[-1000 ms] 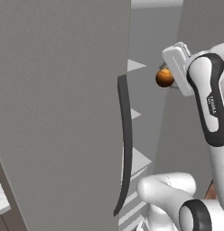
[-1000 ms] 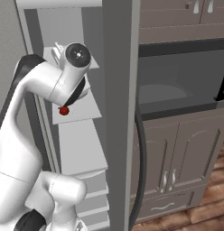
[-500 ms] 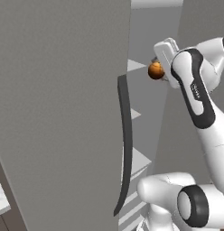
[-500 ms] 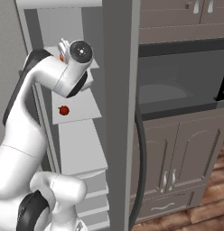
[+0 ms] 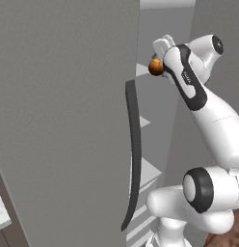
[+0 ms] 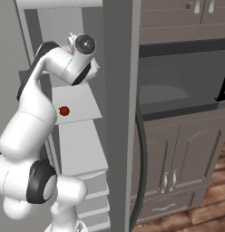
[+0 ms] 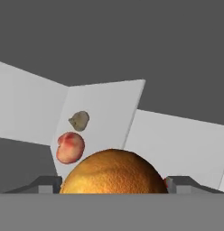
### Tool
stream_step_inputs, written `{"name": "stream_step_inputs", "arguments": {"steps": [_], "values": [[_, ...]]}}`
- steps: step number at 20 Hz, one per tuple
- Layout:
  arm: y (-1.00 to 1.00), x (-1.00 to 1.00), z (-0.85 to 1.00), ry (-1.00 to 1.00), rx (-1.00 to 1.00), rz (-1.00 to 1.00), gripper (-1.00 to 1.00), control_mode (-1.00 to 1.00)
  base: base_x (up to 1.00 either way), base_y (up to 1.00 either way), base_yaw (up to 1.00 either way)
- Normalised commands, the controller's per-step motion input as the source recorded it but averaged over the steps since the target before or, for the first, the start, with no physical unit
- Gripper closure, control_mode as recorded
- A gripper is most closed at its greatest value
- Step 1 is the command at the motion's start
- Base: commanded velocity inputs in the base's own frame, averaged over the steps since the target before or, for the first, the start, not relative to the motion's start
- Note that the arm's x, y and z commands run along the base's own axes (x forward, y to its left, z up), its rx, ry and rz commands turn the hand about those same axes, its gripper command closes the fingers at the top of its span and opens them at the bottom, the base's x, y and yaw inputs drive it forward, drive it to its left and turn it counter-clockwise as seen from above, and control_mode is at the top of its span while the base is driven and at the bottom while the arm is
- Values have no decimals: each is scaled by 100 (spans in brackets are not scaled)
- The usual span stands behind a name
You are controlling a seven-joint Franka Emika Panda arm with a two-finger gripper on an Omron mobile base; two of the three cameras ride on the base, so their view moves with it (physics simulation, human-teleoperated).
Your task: Take the bell pepper and orange from the second highest rack and move them to the highest rack where the peach and garlic are located, to maximize freezer space. Close the freezer door after rearranging.
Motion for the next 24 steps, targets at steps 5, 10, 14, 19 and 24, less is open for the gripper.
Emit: {"name": "stream_step_inputs", "arguments": {"steps": [5, 10, 14, 19, 24], "values": [[6, 82, 0, 0, 0, -5, 100, -100, 0, 0, 0], [12, 77, 0, 0, 0, -1, 100, -100, 0, 0, 0], [20, 67, -1, 0, 0, 0, 100, -100, 0, 0, 0], [21, 63, -12, 0, -3, 0, 100, -100, 0, 0, 0], [19, 55, -27, 0, -13, 0, 100, -100, 0, 0, 0]]}}
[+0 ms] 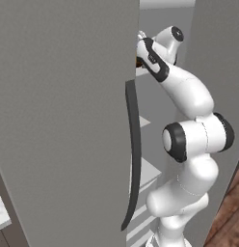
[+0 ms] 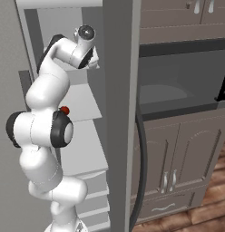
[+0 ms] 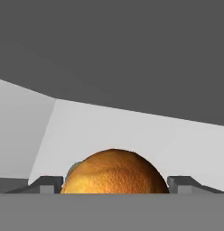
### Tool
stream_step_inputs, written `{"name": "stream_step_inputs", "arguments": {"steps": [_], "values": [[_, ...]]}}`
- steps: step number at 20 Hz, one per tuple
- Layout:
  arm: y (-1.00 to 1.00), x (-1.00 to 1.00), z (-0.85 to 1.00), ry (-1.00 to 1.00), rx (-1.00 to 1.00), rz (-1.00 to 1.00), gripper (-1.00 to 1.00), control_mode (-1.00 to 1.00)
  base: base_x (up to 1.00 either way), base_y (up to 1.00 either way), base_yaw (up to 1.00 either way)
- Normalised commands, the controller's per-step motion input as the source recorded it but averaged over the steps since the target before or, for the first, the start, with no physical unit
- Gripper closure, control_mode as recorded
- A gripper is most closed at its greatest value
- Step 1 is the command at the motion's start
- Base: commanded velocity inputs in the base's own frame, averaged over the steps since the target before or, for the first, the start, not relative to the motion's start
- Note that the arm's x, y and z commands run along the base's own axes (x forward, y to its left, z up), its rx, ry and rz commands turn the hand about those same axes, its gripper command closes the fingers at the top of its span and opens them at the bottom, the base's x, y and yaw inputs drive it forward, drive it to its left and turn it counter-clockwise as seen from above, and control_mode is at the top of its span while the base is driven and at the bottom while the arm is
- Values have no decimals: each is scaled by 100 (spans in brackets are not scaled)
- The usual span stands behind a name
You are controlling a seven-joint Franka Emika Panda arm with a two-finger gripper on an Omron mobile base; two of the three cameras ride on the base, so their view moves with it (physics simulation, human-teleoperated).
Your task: Take the bell pepper and orange from the second highest rack and move them to the highest rack where the peach and garlic are located, to maximize freezer space. Close the freezer door after rearranging.
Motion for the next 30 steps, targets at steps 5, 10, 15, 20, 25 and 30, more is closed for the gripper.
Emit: {"name": "stream_step_inputs", "arguments": {"steps": [5, 10, 15, 20, 25, 30], "values": [[17, 43, -30, 3, -7, 0, 100, -100, 0, 0, 0], [24, 37, -38, 0, -11, 0, -100, -100, 0, 0, 0], [15, 27, -30, 0, -1, 0, -100, -100, 0, 0, 0], [9, 11, -19, -1, 0, 0, -100, -100, 0, 0, 0], [5, 0, -7, -8, 0, 0, -100, -100, 0, 0, 0], [1, 0, 0, -11, 0, 0, -100, -100, 0, 0, 0]]}}
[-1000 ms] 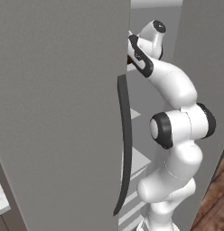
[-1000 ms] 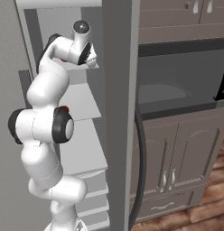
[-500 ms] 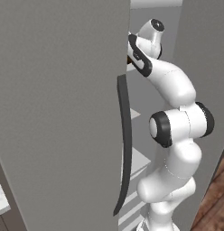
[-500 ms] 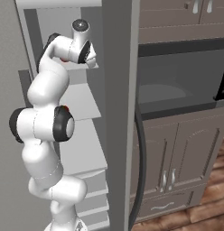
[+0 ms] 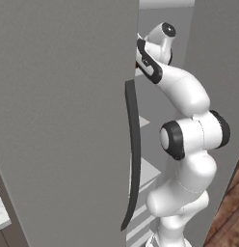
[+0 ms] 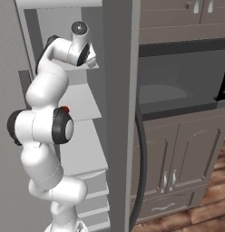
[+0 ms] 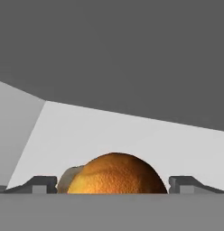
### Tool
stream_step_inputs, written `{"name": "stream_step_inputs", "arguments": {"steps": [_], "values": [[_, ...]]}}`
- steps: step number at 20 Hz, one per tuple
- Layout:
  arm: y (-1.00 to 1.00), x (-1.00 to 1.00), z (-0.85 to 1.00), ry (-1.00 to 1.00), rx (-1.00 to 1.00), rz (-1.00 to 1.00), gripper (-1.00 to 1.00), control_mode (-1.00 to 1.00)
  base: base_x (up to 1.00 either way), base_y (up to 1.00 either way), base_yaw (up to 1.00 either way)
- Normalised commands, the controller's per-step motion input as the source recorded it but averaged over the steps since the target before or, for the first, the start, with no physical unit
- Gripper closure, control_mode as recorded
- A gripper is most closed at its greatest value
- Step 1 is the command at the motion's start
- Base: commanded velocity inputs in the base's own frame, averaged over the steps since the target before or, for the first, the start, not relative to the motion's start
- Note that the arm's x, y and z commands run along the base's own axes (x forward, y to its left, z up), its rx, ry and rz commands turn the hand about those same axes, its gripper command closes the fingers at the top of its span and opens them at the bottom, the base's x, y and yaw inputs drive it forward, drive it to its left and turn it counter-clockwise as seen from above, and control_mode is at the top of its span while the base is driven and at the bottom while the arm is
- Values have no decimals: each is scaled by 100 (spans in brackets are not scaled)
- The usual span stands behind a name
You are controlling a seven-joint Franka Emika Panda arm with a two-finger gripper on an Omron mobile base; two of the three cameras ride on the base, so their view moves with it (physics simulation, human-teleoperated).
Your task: Take the bell pepper and orange from the second highest rack and move them to the highest rack where the peach and garlic are located, to maximize freezer space. Close the freezer door after rearranging.
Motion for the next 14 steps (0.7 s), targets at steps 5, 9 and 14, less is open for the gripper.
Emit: {"name": "stream_step_inputs", "arguments": {"steps": [5, 9, 14], "values": [[0, -8, 0, -10, 0, 0, -100, -100, 0, 0, 0], [-1, -44, 0, -4, 4, 0, -100, -100, 0, 0, 0], [-7, -61, 3, 0, 14, 0, -100, -100, 0, 0, 0]]}}
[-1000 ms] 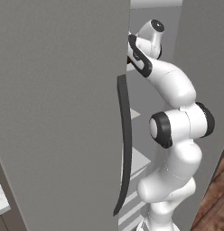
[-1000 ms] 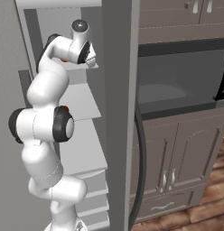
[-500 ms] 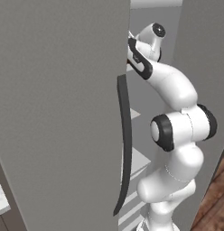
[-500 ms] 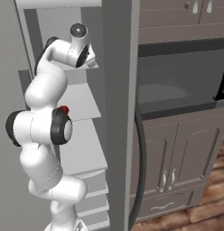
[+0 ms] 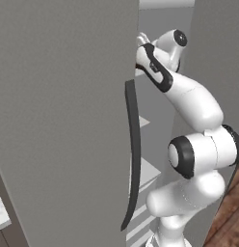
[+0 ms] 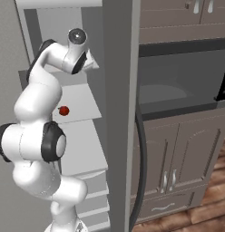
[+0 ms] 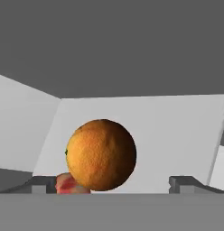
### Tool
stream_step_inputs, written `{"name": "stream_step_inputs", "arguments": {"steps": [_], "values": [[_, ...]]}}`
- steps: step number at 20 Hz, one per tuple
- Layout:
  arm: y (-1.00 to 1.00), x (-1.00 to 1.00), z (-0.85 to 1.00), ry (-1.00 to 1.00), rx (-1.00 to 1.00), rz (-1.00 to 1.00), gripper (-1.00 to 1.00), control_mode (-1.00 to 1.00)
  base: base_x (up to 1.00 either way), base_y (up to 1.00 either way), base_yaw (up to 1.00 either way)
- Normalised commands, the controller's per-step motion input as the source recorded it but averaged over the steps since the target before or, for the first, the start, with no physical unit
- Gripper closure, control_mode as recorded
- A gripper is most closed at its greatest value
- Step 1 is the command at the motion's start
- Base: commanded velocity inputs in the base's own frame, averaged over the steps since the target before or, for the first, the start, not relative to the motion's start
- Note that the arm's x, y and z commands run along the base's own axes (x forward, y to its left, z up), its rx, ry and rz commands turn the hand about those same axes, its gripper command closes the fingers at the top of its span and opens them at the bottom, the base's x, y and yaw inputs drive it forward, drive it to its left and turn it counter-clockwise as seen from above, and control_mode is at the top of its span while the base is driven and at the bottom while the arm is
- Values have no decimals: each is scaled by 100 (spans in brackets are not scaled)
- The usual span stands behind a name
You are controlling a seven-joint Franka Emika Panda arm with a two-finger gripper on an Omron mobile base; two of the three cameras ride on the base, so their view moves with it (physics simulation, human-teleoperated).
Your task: Take the bell pepper and orange from the second highest rack and move them to the highest rack where the peach and garlic are located, to maximize freezer space. Close the freezer door after rearranging.
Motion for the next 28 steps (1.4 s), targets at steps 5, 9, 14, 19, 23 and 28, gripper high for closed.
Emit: {"name": "stream_step_inputs", "arguments": {"steps": [5, 9, 14, 19, 23, 28], "values": [[-9, -74, 5, 0, 17, 0, -100, -100, 0, 0, 0], [-9, -87, 0, -5, 13, 0, -100, -100, 0, 0, 0], [-6, -90, -13, -15, 3, 2, -100, -100, 0, 0, 0], [0, -66, -38, -2, -1, 6, -100, -100, 0, 0, 0], [0, -38, -41, 0, -7, 6, -100, -100, 0, 0, 0], [3, -3, -20, 16, -3, 9, -100, -100, 0, 0, 0]]}}
